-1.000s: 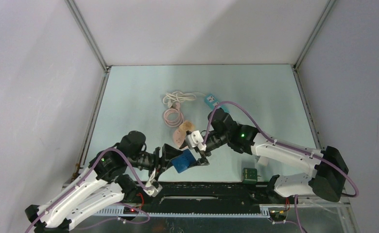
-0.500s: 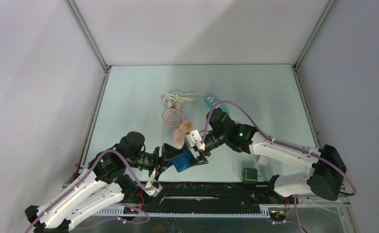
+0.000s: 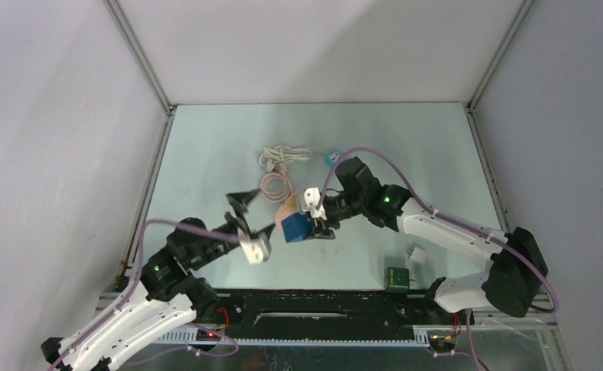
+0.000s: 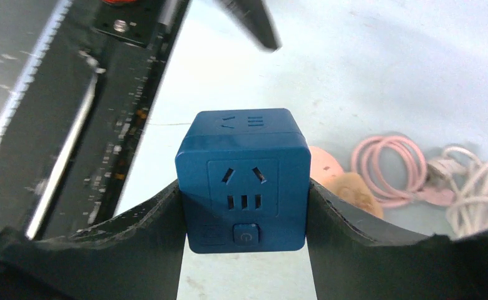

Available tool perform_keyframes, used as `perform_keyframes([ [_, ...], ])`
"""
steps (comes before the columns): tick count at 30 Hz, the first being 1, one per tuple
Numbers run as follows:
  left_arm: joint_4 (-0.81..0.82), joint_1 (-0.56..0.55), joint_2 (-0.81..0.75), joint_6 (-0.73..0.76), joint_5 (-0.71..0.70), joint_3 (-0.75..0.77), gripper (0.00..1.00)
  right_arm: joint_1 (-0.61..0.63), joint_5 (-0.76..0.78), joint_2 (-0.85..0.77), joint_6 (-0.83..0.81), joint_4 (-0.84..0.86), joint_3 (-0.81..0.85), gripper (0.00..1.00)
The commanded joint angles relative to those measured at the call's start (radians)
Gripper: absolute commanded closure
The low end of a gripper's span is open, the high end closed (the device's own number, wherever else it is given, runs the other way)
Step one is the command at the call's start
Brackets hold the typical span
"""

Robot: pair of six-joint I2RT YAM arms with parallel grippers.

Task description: Insert the plug

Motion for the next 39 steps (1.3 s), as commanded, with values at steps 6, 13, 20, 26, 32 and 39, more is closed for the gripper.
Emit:
perform_keyframes([
  [6, -0.054, 0.052, 0.157, -0.965, -0.863, 0.162, 0.0, -0.007, 0.141, 0.196, -0.229, -0.176, 0.25, 1.0],
  [13, -0.347, 0.438, 0.329, -1.329, -0.609, 0.281, 0.0, 0.051, 0.189, 0.334, -0.378, -0.289, 0.389, 1.0],
  [20, -0.343, 0.602, 0.351, -1.385, -0.441, 0.223, 0.0, 0.1, 0.272, 0.453, -0.538, -0.412, 0.515, 1.0],
  [26, -0.304, 0.631, 0.314, -1.415, -0.434, 0.185, 0.0, 0.101, 0.336, 0.597, -0.66, -0.59, 0.71, 1.0],
  [32, -0.307, 0.638, 0.276, -1.409, -0.482, 0.186, 0.0, 0.073, 0.321, 0.703, -0.736, -0.729, 0.855, 1.0],
  [39, -0.289, 0.695, 0.281, -1.408, -0.436, 0.181, 0.0, 0.045, 0.283, 0.748, -0.751, -0.836, 0.917, 1.0],
])
